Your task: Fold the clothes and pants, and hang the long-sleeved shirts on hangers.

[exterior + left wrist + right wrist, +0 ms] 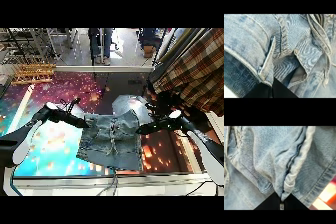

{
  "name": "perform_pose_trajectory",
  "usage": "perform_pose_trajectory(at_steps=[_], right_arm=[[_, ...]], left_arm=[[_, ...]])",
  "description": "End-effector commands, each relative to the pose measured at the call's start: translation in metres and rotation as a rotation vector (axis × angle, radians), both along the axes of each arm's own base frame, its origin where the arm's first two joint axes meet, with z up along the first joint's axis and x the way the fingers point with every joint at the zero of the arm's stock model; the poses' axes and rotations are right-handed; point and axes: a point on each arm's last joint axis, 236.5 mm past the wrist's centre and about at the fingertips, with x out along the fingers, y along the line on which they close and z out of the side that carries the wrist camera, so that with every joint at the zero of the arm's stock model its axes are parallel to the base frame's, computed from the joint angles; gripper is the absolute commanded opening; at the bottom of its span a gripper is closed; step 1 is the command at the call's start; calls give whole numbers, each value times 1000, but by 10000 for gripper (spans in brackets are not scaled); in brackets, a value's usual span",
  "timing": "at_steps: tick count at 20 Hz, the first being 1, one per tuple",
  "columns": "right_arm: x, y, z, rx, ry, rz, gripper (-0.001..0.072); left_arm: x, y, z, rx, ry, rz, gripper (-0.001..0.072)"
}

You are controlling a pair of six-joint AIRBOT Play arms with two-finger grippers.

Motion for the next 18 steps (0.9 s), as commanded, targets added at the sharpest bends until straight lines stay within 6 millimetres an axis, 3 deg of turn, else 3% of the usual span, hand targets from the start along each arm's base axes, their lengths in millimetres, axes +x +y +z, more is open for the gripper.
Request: perform_pose_trajectory(at_steps=[1, 3, 5, 8, 10, 12, 14, 16, 17, 18], right_arm=[[-9, 11, 22, 65, 10, 35, 32], [-26, 19, 64, 105, 5, 99, 31], [-41, 20, 126, 106, -76, 132, 31], [-60, -1, 229, -1, -333, 48, 31], [-78, -20, 294, -92, -549, -87, 30], [-115, -24, 347, -132, -744, -154, 30], [-153, -20, 387, -123, -906, -195, 30], [-170, -22, 429, -90, -1071, -278, 30], [-170, -25, 446, -70, -1135, -320, 29], [-162, -29, 453, -57, -1155, -347, 29]], left_arm=[[-1, 2, 24, -38, -15, -1, 14], [-11, 1, 79, -161, -37, -24, 14], [-33, 4, 164, -360, -78, -72, 14], [-75, 25, 298, -642, -199, -105, 13], [-99, 37, 363, -722, -335, -95, 14], [-133, 41, 412, -767, -437, -104, 14], [-170, 36, 449, -808, -461, -123, 15], [-202, 31, 483, -885, -482, -147, 15], [-204, 30, 496, -911, -511, -125, 14], [-191, 30, 497, -900, -527, -65, 15]])
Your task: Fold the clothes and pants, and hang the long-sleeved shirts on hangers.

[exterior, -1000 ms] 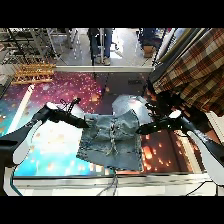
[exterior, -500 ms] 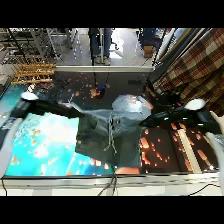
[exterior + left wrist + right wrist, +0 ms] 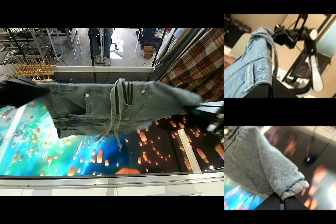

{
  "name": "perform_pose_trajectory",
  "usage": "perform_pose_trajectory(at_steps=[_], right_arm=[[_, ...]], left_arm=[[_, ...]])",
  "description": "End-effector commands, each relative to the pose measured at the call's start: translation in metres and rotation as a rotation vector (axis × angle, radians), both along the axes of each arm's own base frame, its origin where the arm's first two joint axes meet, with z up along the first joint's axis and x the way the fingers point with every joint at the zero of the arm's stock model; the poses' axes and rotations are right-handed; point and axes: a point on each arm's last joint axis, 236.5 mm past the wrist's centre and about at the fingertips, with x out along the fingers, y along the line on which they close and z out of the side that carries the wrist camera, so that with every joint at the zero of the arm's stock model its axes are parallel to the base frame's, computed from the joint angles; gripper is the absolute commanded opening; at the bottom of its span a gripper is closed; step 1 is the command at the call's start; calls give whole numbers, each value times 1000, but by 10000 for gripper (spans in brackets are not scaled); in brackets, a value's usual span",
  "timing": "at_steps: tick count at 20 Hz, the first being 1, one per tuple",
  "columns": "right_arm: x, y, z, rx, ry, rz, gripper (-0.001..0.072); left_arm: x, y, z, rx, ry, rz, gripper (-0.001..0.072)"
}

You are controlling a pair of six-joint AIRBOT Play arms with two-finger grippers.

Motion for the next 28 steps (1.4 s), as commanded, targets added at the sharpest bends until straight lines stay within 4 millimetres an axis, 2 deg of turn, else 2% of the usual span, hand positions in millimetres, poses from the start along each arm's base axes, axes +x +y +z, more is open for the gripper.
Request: perform_pose_trajectory(at_steps=[1, 2, 4, 6, 8, 10, 11, 12, 13, 14, 15, 16, 17, 18, 20, 21, 22, 23, 24, 26, 28], right_arm=[[0, -11, 44, 71, -165, -87, 29], [20, -12, 27, 73, -95, -78, 29], [77, -14, -29, 100, 113, -56, 30], [135, -7, -110, 112, 344, -19, 32], [184, 10, -195, 112, 530, 10, 32], [238, 15, -277, 135, 618, -62, 32], [265, 12, -309, 162, 625, -126, 32], [285, 12, -332, 216, 642, -166, 56], [295, 14, -341, 258, 667, -169, 247], [298, 13, -341, 260, 685, -148, 455], [295, 7, -333, 236, 698, -123, 463], [286, -8, -328, 216, 744, -130, 463], [268, -28, -329, 199, 822, -160, 463], [240, -46, -336, 182, 928, -171, 463], [174, -56, -354, 213, 1131, -142, 462], [142, -53, -365, 241, 1206, -138, 462], [107, -44, -376, 273, 1266, -126, 463], [73, -31, -387, 297, 1318, -97, 470], [44, -16, -395, 337, 1362, -67, 518], [4, 18, -403, 446, 1407, 25, 522], [-9, 40, -413, 511, 1426, 45, 518]], left_arm=[[4, 0, 29, -63, 11, 107, 14], [36, 2, 2, 2, 99, 175, 14], [88, 0, -67, 104, 287, 206, 15], [130, -10, -140, 124, 485, 161, 15], [171, -22, -220, 126, 685, 141, 15], [219, -23, -306, 102, 879, 229, 15], [245, -15, -339, 44, 970, 299, 19], [264, -5, -352, -46, 1028, 334, 19], [275, 8, -353, -118, 1047, 343, 35], [279, 22, -347, -135, 997, 343, 80], [275, 38, -339, -109, 940, 334, 135], [265, 53, -333, -54, 900, 319, 134], [251, 72, -338, 59, 879, 325, 134], [237, 94, -356, 221, 915, 379, 134], [193, 166, -416, 683, 1056, 575, 135], [165, 202, -435, 912, 1111, 651, 177], [139, 220, -442, 1062, 1147, 658, 332], [121, 218, -443, 1109, 1172, 617, 536], [109, 204, -444, 1097, 1188, 559, 579], [91, 159, -451, 1014, 1190, 419, 579], [82, 120, -464, 958, 1169, 343, 579]])
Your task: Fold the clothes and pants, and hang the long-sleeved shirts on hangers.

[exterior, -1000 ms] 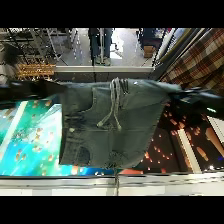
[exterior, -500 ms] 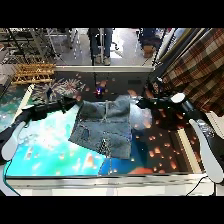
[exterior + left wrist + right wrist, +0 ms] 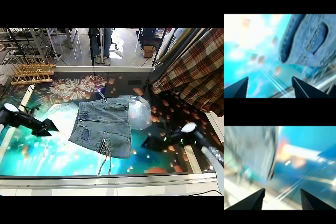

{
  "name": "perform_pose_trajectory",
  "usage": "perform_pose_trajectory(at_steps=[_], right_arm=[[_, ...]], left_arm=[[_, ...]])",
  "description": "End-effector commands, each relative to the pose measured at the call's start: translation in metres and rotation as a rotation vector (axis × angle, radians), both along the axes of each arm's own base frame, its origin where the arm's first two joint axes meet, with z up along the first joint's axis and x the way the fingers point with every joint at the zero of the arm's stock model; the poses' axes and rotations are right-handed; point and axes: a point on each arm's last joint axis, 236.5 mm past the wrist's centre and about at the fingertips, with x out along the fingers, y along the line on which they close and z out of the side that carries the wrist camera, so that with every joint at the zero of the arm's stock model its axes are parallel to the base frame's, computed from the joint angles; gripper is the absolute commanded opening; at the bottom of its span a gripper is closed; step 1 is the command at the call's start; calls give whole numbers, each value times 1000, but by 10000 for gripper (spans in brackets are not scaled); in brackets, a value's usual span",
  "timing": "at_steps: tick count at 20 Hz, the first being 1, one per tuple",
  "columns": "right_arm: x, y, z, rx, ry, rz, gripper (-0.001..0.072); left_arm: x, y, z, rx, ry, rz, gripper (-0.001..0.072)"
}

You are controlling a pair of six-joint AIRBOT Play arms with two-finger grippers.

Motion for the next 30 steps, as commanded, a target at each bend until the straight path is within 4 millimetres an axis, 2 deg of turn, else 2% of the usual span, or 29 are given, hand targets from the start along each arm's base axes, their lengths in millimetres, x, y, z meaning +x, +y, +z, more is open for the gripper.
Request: perform_pose_trajectory(at_steps=[1, 3, 5, 8, 10, 11, 12, 13, 14, 15, 17, 18, 19, 20, 23, 25, 26, 27, 28, 29, 30], right_arm=[[-45, 39, -16, 120, 64, -12, 518], [-44, 55, -24, 113, 63, 7, 515], [-36, 69, -35, 101, 54, 5, 509], [-15, 87, -45, 96, 37, -6, 484], [4, 95, -44, 95, 3, -18, 379], [11, 97, -41, 91, -16, -19, 294], [15, 99, -39, 90, -23, -21, 160], [14, 101, -37, 95, -20, -16, 40], [9, 103, -34, 104, -16, 6, 31], [2, 104, -28, 110, -24, 45, 30], [-14, 101, 2, 107, -94, 145, 29], [-21, 98, 24, 103, -146, 181, 29], [-29, 92, 54, 100, -208, 202, 29], [-39, 86, 86, 92, -277, 221, 29], [-66, 67, 199, -10, -622, 213, 30], [-102, 66, 281, 1, -821, 176, 30], [-122, 65, 321, 5, -936, 165, 30], [-139, 62, 363, -1, -1082, 143, 30], [-146, 57, 398, -20, -1202, 101, 29], [-144, 46, 425, -49, -1270, 21, 29], [-130, 32, 433, -105, -1278, -45, 29]], left_arm=[[-26, -36, -25, -25, 28, -56, 579], [-17, -52, -35, -18, -13, -34, 580], [-6, -59, -40, 9, -55, -24, 580], [2, -70, -43, 8, -79, -14, 580], [1, -75, -50, 8, -50, 4, 578], [2, -77, -53, 9, -38, 21, 536], [5, -77, -56, 16, -19, 59, 325], [7, -78, -55, 6, -16, 80, 148], [8, -83, -48, -27, -16, 85, 20], [6, -91, -36, -82, -30, 62, 14], [0, -108, 10, -229, -87, -4, 11], [-4, -113, 42, -295, -140, -40, 10], [-10, -117, 77, -350, -194, -85, 9], [-22, -122, 120, -413, -263, -150, 9], [-61, -131, 232, -502, -488, -279, 9], [-106, -150, 322, -661, -679, -338, 10], [-136, -159, 372, -776, -811, -371, 10], [-158, -163, 411, -850, -944, -384, 11], [-171, -165, 438, -871, -1056, -360, 12], [-168, -165, 447, -828, -1109, -307, 11], [-154, -164, 441, -740, -1125, -248, 11]])
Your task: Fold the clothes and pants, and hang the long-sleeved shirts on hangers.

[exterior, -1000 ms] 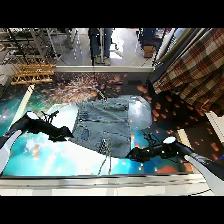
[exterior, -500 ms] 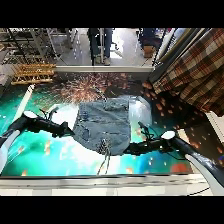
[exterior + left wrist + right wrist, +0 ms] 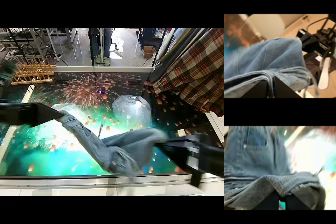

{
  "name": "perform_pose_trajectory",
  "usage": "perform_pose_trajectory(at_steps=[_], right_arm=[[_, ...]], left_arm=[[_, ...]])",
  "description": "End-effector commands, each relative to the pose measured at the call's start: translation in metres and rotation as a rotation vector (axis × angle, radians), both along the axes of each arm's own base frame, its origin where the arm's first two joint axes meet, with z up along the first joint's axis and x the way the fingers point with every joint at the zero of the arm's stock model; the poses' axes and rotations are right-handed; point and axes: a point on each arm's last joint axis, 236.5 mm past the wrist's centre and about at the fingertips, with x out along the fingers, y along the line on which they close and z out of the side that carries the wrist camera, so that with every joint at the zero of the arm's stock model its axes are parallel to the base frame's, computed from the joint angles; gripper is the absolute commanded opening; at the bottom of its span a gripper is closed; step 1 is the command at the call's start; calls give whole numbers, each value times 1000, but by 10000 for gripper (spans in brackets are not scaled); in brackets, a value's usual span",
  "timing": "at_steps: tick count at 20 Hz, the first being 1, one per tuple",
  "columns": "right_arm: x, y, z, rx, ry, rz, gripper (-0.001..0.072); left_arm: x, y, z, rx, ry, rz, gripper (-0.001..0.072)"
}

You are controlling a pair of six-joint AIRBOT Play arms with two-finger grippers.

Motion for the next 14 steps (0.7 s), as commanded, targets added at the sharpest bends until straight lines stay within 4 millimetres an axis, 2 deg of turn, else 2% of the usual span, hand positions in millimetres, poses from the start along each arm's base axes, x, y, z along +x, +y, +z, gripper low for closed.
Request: perform_pose_trajectory(at_steps=[1, 2, 3, 5, 7, 9, 10, 11, 12, 14], right_arm=[[5, -43, 57, -12, -150, -249, 29], [34, -55, 33, -58, -53, -315, 29], [65, -63, -1, -110, 70, -351, 29], [126, -63, -87, -188, 336, -351, 30], [173, -64, -184, -246, 576, -354, 31], [212, -70, -267, -293, 720, -390, 31], [233, -73, -296, -288, 745, -421, 31], [254, -77, -321, -265, 752, -466, 31], [267, -76, -338, -229, 766, -490, 31], [273, -69, -345, -198, 769, -478, 31]], left_arm=[[-3, -1, 37, -21, -117, 176, 11], [24, 5, 10, 46, -32, 260, 12], [51, 11, -17, 90, 53, 320, 12], [99, 13, -84, 143, 220, 377, 12], [138, 2, -162, 165, 417, 399, 12], [182, -5, -250, 197, 583, 481, 12], [206, -4, -286, 185, 653, 545, 12], [225, -4, -314, 130, 743, 598, 12], [240, -7, -331, 53, 836, 611, 12], [258, -10, -342, -12, 883, 587, 12]])
